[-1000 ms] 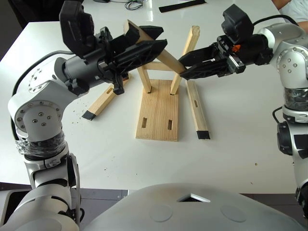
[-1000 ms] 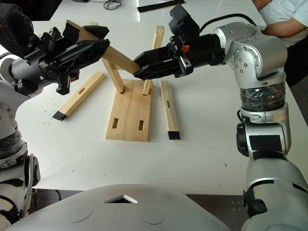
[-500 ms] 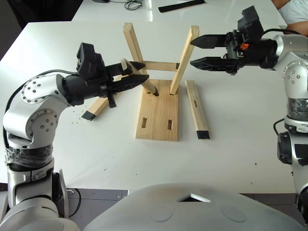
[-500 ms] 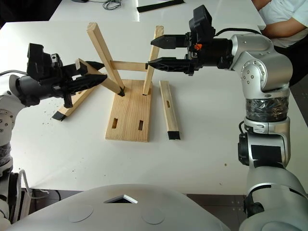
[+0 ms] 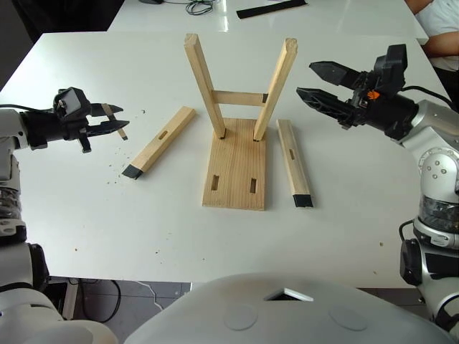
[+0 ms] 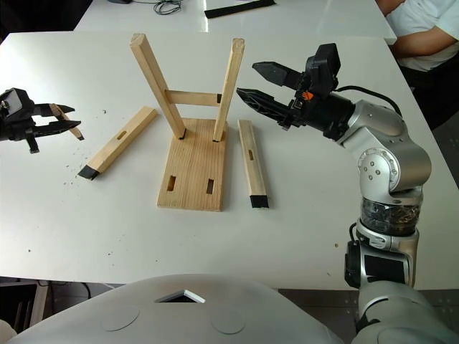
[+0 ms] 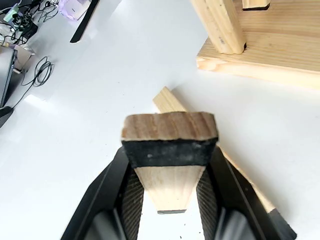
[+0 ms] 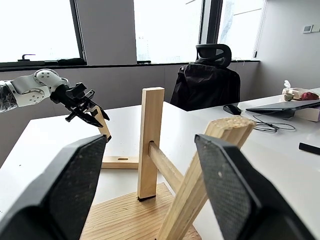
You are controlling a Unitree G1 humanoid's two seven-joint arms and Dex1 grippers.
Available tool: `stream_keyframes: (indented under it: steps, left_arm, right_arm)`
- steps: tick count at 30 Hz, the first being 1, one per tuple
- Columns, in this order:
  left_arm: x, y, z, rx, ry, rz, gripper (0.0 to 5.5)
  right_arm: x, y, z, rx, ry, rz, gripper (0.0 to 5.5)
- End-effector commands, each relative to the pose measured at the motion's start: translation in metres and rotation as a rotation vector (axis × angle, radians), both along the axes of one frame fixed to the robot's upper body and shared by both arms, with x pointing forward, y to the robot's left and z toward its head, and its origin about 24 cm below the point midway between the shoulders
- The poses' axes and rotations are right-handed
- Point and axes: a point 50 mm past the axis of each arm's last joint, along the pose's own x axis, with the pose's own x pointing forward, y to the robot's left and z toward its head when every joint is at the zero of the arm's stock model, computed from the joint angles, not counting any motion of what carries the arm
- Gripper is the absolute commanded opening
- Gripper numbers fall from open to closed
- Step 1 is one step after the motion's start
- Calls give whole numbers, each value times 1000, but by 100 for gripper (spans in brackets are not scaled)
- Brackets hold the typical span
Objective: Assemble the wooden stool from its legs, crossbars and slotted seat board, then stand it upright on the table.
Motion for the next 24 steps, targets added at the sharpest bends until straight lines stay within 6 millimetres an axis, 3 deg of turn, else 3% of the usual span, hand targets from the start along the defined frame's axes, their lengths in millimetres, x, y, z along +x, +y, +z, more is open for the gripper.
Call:
stream_keyframes:
  steps: [1, 5, 10, 17, 22, 24]
  left_arm:
    - [-2, -4, -24, -46, 28, 8, 131]
    - [-15, -6, -42, -60, 92, -12, 131]
    - [-30, -19, -42, -124, 181, -88, 131]
    - [-42, -65, 6, -330, 114, -234, 131]
    - [-22, -64, 33, -411, -22, -188, 131]
    - [-12, -62, 28, -394, -32, -180, 131]
  right_arm:
    - [2, 3, 2, -7, -7, 12, 323]
    - [2, 1, 2, -7, -3, 7, 323]
    - [-2, 1, 2, 15, 14, 5, 323]
    - [-6, 2, -1, 27, 37, -7, 323]
    - [-3, 3, -1, 24, 45, 2, 323]
    - [-1, 4, -1, 21, 49, 12, 323]
